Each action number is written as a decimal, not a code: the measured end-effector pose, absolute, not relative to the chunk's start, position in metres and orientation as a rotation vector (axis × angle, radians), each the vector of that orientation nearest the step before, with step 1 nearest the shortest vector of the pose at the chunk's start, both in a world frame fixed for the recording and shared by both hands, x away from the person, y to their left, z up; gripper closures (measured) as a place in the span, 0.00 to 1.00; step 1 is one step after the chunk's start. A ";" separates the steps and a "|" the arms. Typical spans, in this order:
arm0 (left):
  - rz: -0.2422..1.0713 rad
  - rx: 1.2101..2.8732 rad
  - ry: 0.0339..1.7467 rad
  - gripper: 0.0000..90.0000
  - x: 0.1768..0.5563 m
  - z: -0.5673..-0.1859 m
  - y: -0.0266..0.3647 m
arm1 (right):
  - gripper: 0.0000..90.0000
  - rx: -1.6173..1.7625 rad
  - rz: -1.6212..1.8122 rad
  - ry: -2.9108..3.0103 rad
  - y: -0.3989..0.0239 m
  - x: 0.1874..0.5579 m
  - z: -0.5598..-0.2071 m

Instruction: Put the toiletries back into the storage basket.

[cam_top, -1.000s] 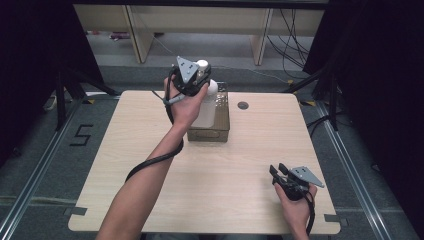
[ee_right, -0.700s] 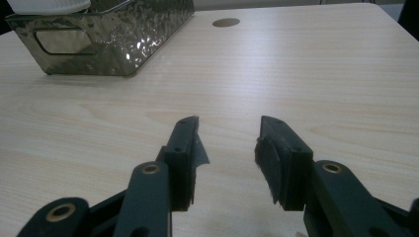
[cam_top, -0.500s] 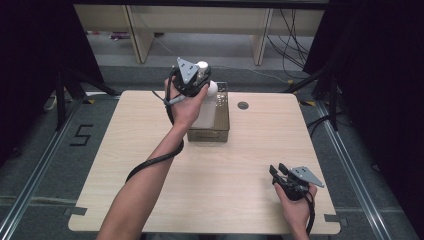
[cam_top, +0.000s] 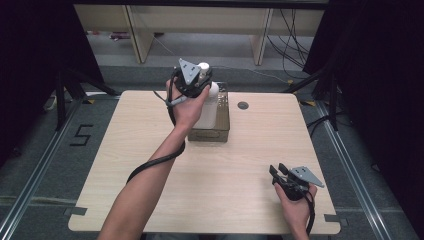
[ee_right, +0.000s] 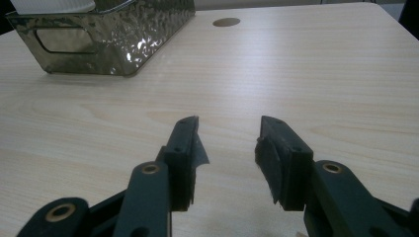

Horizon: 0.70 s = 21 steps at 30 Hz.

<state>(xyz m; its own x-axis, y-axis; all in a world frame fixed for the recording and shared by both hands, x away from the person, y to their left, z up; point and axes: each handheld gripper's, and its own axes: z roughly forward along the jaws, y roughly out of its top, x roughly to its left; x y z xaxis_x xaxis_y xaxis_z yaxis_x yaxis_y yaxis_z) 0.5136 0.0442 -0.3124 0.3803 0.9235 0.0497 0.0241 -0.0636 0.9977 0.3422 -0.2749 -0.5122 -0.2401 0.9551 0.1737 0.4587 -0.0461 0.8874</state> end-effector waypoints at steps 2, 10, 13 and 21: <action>0.940 1.439 0.914 0.66 0.513 -0.313 0.043 | 0.67 1.441 1.222 1.735 -0.278 0.344 -0.512; 0.938 1.446 0.924 0.66 0.513 -0.317 0.042 | 0.66 1.439 1.221 1.736 -0.278 0.344 -0.512; 0.938 1.451 0.928 0.66 0.513 -0.319 0.042 | 0.66 1.437 1.230 1.730 -0.278 0.344 -0.513; 0.935 1.461 0.936 0.66 0.513 -0.324 0.041 | 0.66 1.437 1.240 1.730 -0.278 0.344 -0.513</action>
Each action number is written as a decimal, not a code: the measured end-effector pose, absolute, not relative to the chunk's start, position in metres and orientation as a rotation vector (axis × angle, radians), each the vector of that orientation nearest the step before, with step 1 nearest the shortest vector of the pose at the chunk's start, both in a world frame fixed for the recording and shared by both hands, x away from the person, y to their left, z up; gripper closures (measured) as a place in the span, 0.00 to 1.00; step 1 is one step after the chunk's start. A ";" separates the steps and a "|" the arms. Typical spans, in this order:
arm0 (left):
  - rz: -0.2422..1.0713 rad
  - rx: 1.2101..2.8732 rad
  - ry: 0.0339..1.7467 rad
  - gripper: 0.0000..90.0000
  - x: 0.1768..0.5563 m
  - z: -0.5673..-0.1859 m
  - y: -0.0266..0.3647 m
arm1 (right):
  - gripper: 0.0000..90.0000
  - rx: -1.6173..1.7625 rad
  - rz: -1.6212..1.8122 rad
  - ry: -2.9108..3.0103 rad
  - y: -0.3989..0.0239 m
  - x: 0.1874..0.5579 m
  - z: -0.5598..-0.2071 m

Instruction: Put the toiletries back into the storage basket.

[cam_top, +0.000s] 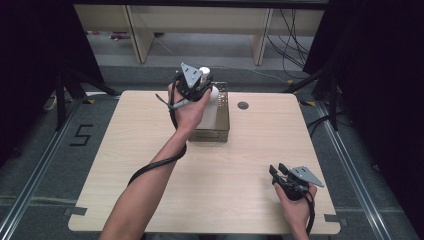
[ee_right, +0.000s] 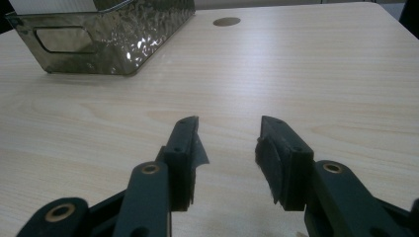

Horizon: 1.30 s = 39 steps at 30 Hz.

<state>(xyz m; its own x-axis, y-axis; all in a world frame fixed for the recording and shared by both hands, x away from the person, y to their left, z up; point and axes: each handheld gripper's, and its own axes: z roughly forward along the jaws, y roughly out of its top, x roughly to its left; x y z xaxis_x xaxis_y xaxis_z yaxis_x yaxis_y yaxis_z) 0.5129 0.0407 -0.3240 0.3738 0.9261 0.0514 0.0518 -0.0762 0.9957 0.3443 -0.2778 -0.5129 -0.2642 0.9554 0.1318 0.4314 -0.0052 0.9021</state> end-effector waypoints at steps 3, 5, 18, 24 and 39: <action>0.931 1.461 0.938 0.66 0.513 -0.326 0.040 | 0.66 1.438 1.241 1.730 -0.278 0.344 -0.513; 0.928 1.463 0.941 0.66 0.512 -0.328 0.039 | 0.66 1.437 1.241 1.730 -0.278 0.344 -0.513; 0.922 1.480 0.961 0.66 0.512 -0.339 0.041 | 0.66 1.437 1.241 1.729 -0.278 0.344 -0.513; 0.919 1.486 0.963 0.66 0.512 -0.342 0.040 | 0.66 1.438 1.241 1.729 -0.278 0.344 -0.513; 0.909 1.499 0.984 0.66 0.512 -0.352 0.041 | 0.66 1.450 1.222 1.734 -0.277 0.344 -0.512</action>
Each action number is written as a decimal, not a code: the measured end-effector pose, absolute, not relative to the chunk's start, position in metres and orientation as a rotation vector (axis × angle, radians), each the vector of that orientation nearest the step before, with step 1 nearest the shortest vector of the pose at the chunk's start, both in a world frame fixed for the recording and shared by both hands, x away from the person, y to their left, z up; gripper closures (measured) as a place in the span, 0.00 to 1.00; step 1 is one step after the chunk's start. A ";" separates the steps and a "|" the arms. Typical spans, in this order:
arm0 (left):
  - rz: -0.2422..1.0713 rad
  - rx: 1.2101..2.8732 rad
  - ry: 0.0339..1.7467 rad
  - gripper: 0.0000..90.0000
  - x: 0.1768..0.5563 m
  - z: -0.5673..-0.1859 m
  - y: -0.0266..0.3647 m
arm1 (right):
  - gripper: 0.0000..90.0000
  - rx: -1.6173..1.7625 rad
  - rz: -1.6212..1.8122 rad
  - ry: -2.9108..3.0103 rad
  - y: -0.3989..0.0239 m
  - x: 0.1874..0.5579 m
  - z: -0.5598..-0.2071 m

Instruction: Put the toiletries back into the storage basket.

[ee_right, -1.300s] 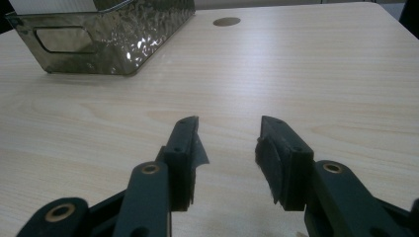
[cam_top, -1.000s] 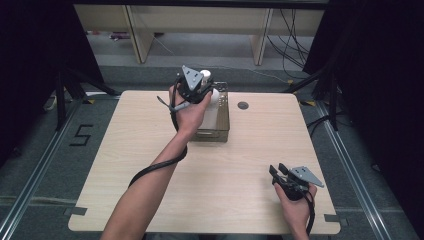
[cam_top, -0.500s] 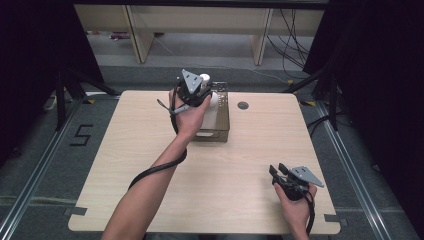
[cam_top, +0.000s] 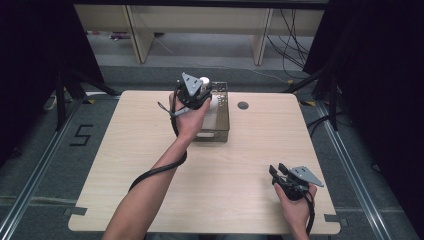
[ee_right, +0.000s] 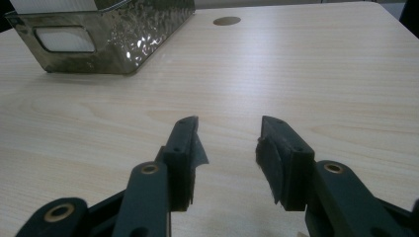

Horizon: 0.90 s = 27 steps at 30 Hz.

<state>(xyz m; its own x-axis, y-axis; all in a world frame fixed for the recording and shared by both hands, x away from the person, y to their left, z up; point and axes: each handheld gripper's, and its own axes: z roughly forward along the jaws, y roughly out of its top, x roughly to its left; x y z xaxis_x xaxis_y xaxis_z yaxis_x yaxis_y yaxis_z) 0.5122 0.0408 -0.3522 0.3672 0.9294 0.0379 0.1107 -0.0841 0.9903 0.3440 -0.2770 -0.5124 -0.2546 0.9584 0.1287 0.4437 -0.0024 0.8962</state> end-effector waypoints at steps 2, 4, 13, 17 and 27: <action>0.907 1.503 0.986 0.66 0.513 -0.354 0.041 | 0.66 1.450 1.220 1.734 -0.277 0.344 -0.512; 0.905 1.503 0.991 0.66 0.513 -0.355 0.041 | 0.66 1.451 1.221 1.734 -0.277 0.344 -0.512; 0.898 1.506 1.002 0.66 0.513 -0.359 0.041 | 0.66 1.453 1.218 1.733 -0.277 0.344 -0.512; 0.896 1.508 1.007 0.66 0.514 -0.361 0.042 | 0.66 1.451 1.220 1.734 -0.277 0.344 -0.512; 0.896 1.503 1.010 0.66 0.513 -0.364 0.043 | 0.66 1.444 1.228 1.742 -0.277 0.345 -0.513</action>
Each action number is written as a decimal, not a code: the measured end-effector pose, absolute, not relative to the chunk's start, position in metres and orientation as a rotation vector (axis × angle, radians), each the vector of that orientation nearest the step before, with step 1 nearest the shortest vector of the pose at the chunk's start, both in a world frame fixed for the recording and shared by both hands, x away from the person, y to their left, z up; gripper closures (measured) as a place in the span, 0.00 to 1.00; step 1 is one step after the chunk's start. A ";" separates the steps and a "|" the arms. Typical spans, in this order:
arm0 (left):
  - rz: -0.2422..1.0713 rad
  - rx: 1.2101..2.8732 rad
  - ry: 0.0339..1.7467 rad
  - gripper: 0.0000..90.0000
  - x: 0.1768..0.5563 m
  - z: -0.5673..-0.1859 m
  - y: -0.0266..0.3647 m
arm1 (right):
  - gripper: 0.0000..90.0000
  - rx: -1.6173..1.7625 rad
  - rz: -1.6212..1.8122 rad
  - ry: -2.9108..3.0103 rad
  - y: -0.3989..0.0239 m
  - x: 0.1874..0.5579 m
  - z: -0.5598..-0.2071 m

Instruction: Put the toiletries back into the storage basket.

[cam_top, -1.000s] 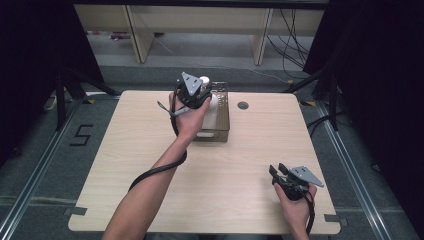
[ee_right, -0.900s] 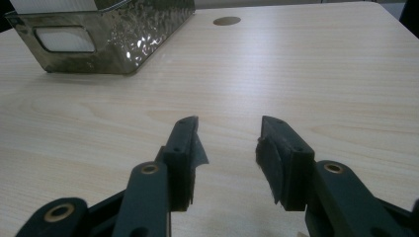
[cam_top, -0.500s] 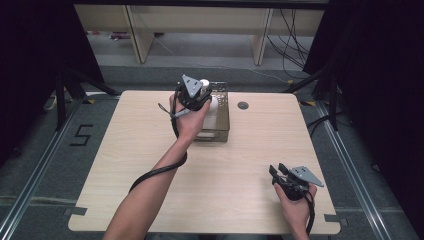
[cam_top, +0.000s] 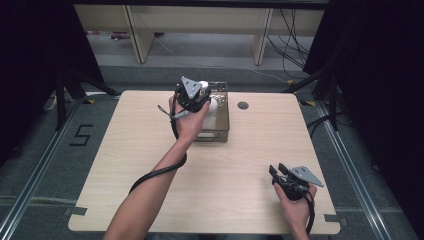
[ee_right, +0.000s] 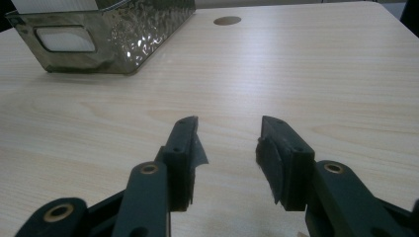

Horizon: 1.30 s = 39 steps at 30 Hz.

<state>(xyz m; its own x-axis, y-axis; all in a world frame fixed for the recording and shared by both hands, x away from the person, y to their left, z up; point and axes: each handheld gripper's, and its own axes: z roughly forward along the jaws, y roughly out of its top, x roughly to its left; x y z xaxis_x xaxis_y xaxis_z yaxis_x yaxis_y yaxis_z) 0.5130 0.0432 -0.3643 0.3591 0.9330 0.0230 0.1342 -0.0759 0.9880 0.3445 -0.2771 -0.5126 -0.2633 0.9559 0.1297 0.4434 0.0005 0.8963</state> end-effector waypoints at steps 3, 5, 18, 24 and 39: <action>0.898 1.504 1.012 0.66 0.512 -0.365 0.044 | 0.66 1.437 1.243 1.741 -0.277 0.345 -0.513; 0.898 1.503 1.014 0.65 0.512 -0.365 0.046 | 0.65 1.446 1.259 1.728 -0.276 0.345 -0.514; 0.876 1.524 1.017 0.58 0.509 -0.365 0.052 | 0.64 1.459 1.259 1.720 -0.275 0.345 -0.514; 0.840 1.530 1.021 0.50 0.506 -0.362 0.054 | 0.64 1.481 1.268 1.708 -0.273 0.344 -0.514; 0.839 1.523 1.002 0.38 0.494 -0.358 0.065 | 0.64 1.412 1.233 1.721 -0.278 0.346 -0.514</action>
